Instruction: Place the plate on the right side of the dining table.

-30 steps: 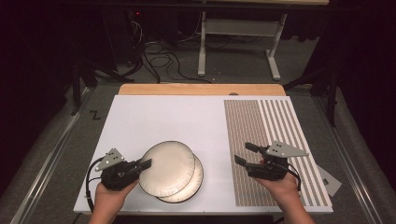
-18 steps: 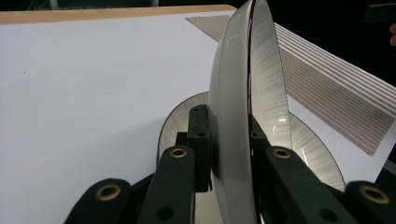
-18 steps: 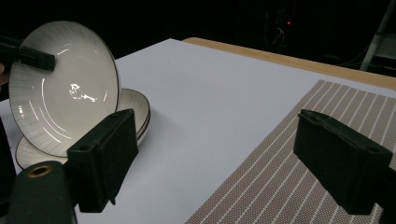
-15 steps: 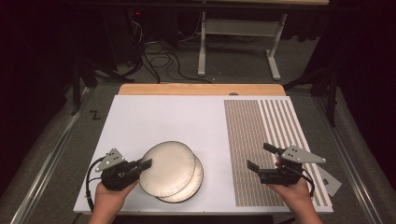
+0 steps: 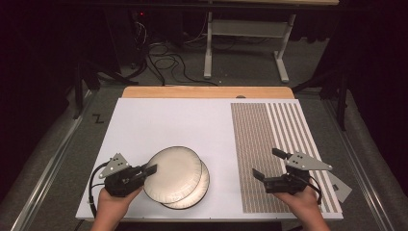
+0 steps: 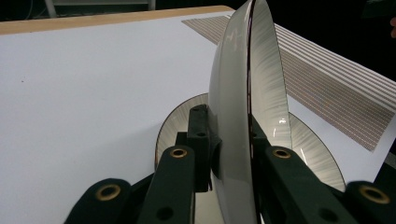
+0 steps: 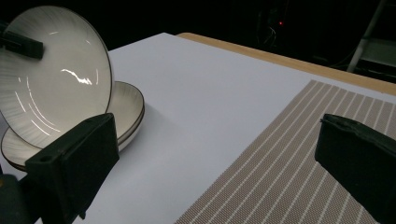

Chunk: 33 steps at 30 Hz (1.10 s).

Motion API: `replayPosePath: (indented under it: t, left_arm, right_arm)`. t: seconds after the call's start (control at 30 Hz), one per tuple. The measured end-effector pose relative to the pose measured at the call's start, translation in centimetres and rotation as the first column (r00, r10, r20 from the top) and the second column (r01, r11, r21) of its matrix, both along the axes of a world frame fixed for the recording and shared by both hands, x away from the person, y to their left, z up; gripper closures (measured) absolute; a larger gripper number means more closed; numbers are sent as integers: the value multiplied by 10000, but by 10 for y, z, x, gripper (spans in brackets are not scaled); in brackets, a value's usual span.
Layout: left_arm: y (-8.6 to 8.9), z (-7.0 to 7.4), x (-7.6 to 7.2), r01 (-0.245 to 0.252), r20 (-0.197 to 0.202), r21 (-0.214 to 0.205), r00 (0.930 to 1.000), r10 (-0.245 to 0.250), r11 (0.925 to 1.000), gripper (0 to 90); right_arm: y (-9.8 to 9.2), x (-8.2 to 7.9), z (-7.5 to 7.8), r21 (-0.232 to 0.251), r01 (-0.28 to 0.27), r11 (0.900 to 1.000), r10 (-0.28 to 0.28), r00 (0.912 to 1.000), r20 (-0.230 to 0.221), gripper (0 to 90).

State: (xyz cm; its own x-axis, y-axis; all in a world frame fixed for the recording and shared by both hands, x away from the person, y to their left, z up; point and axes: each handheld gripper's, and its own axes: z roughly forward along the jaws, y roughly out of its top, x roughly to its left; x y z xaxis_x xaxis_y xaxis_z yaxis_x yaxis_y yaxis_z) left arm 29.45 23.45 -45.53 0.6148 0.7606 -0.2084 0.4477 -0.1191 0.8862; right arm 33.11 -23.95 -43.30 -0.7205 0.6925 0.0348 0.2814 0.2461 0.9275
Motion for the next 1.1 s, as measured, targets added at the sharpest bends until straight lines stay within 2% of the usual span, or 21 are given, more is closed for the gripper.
replayPosePath:
  t: [0.33, 0.53, 0.77, 1.1]
  left_arm:
    - [-1, 1, 0, 86, 77, 70, 9999, -87, 9999, 798]
    - [-1, 1, 0, 131, 121, 122, 9998, -133, 9998, 798]
    - [0, 1, 0, 154, 109, 88, 9998, -155, 9998, 798]
    - [0, 1, -1, 218, 146, 151, 9997, -220, 9996, 798]
  right_arm:
    - [43, 7, -7, -300, -785, 9965, 776, 9965, -300, 2]
    - [69, 10, -13, -548, -1354, 9893, 1330, 9901, -454, 15]
    - [95, 12, -22, -448, -1961, 9796, 1920, 9778, -835, 51]
    - [129, 20, -37, -193, -2812, 9595, 2756, 9504, -1443, 128]
